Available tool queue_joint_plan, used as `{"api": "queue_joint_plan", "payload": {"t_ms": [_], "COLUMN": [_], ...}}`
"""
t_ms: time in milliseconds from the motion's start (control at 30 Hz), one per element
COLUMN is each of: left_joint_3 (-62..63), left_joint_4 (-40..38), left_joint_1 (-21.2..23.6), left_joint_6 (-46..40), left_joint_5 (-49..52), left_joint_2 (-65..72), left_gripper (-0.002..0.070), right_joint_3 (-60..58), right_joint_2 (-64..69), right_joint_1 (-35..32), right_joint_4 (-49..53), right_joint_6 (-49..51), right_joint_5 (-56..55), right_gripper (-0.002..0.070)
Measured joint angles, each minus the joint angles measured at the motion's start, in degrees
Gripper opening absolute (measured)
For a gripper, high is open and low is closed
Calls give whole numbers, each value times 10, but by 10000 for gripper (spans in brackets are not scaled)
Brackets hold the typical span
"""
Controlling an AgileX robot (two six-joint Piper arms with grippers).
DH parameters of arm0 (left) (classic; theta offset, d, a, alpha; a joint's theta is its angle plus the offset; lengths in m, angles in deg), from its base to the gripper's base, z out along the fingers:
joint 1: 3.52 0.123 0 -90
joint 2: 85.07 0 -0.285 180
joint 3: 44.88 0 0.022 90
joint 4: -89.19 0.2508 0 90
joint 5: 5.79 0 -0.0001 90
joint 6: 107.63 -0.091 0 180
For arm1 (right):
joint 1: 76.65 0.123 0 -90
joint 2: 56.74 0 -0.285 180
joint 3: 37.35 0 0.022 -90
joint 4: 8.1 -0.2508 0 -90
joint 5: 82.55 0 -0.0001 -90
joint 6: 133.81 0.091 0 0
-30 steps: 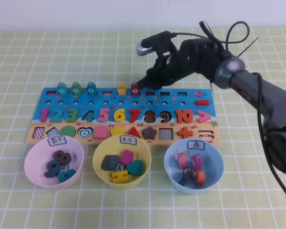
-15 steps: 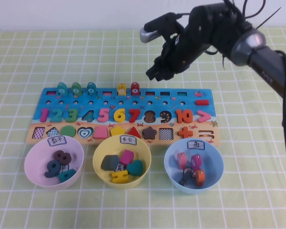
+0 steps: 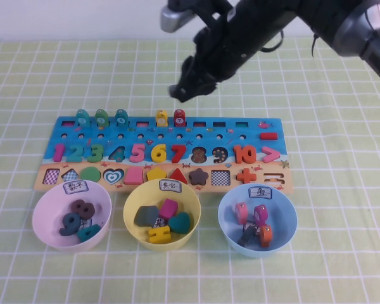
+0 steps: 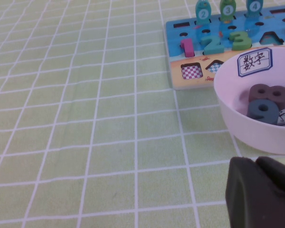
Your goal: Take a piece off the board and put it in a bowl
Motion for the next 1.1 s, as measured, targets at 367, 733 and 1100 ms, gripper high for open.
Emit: {"api": "queue_joint_plan", "payload": {"t_ms": [367,733,1100], "left_joint_3": [0,0,0], "left_joint_4": [0,0,0], "left_joint_1": [0,0,0], "left_joint_6": [0,0,0], "left_joint_5": [0,0,0], "left_joint_2": [0,0,0], "left_gripper": [-5,-5,-5], "right_joint_3": [0,0,-219], "right_joint_2": [-19,-19,-175], "right_joint_1": [89,132,116], "right_joint_4": [-50,68,210], "right_joint_6": [-59,11,73], "right_joint_5": [5,7,7], "right_gripper": [188,188,188]}}
